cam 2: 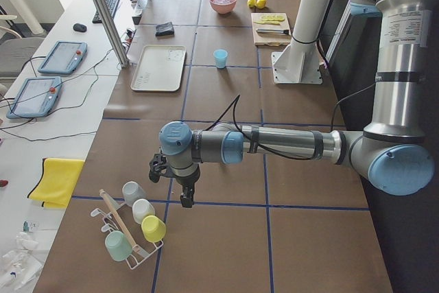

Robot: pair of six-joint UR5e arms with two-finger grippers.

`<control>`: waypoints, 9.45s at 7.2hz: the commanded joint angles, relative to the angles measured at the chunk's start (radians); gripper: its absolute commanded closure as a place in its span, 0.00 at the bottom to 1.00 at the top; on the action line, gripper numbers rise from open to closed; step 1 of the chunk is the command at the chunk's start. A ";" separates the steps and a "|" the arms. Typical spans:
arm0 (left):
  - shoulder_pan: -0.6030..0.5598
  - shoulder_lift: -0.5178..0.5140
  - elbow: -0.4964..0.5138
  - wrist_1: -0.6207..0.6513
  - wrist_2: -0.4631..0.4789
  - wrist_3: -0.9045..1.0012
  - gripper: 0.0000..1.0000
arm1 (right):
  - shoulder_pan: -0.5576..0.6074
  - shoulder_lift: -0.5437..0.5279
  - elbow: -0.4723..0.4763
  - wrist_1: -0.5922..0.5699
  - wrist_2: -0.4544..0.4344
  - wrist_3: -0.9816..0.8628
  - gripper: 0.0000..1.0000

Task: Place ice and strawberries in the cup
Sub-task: 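Move the right gripper over the pink bowl of ice cubes, then lower the right gripper into the bowl and grasp an ice cube, then lift the ice cube and carry it over the light-blue cup, then open the right gripper to drop the ice cube into the cup, then move the right gripper back over the pink bowl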

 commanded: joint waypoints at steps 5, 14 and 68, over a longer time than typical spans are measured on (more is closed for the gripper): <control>0.014 -0.001 0.004 -0.038 0.000 0.000 0.00 | -0.233 0.005 0.049 0.089 -0.042 0.024 0.31; 0.014 -0.004 -0.001 -0.038 0.000 0.005 0.00 | -0.384 0.075 -0.104 0.089 -0.127 0.006 0.36; 0.016 -0.012 -0.030 -0.031 -0.077 -0.015 0.00 | -0.532 0.348 0.209 -0.292 -0.249 0.310 0.01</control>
